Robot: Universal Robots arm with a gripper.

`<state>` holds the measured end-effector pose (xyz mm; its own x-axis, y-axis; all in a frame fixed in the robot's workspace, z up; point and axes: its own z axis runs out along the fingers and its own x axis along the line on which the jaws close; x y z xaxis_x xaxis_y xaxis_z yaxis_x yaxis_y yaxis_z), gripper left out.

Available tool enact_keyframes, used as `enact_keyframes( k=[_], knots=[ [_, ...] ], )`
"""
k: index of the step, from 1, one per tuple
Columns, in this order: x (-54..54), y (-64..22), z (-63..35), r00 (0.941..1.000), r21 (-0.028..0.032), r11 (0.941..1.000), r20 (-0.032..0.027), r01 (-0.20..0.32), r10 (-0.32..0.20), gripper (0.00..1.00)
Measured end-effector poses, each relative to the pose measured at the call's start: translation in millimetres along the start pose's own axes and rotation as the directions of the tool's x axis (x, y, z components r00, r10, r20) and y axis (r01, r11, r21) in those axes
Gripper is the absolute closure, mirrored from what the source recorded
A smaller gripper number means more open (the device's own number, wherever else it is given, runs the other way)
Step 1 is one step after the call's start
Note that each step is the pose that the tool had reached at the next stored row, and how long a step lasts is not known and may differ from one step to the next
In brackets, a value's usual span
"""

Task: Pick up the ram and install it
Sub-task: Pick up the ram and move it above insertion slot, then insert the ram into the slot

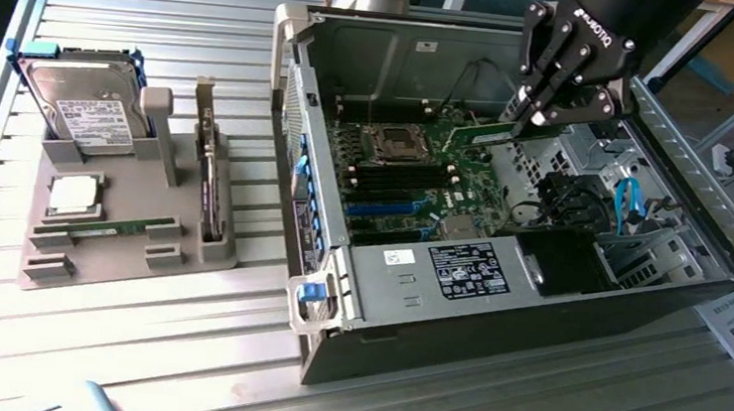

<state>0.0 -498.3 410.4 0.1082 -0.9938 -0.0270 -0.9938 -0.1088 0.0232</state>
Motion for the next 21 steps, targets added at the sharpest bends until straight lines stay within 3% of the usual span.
enact_keyframes(
  k=[9,14,21],
  knots=[
    [3.4,-30.5,1.3,1.0,0.0001,1.0,0.0004,-0.003,0.003,0.86],
    [6.3,-56.9,1.8,1.0,-0.0001,1.0,0.0002,-0.004,0.004,0.86],
    [6.4,-58.3,1.9,1.0,-0.0001,1.0,0.0003,-0.005,0.005,0.86]
  ],
)
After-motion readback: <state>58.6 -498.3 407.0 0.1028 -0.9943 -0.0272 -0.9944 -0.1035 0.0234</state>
